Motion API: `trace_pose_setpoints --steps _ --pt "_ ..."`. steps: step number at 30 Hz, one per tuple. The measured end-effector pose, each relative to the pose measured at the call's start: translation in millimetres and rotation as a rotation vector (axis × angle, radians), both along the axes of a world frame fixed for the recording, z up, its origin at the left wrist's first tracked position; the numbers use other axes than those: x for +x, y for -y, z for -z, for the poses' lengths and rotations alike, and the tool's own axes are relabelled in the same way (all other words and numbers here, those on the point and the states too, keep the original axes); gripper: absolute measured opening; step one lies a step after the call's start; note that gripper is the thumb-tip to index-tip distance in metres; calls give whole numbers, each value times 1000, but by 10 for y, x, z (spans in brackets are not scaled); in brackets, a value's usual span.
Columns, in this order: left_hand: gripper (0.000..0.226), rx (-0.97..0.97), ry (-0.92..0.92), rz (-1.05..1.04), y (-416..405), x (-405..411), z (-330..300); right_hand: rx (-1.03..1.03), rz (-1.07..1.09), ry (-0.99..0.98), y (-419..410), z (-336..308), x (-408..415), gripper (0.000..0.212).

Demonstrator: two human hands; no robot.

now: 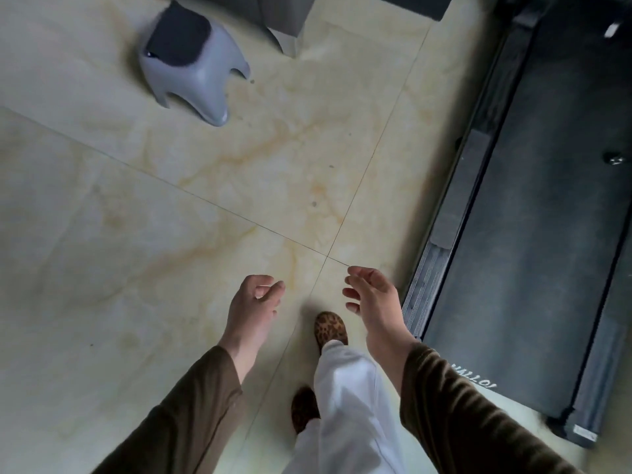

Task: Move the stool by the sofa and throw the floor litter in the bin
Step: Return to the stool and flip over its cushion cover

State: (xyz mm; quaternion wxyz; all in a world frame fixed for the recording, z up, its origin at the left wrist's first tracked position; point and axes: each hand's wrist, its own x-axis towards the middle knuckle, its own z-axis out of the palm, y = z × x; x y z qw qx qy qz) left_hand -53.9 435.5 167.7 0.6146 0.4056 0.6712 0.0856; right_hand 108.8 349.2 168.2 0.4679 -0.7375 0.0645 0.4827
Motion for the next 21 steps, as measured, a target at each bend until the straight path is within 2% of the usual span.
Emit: trace_pose_setpoints --steps 8,14,21 --pt "12 5 -16 -149 -777 -22 0 -13 -48 25 -876 94 70 9" --pt "24 24 -31 -181 -1342 -115 62 -13 -113 55 -1608 159 -99 8" --pt "24 -11 -14 -209 -2178 -388 151 -34 -102 44 -2550 154 -347 8"
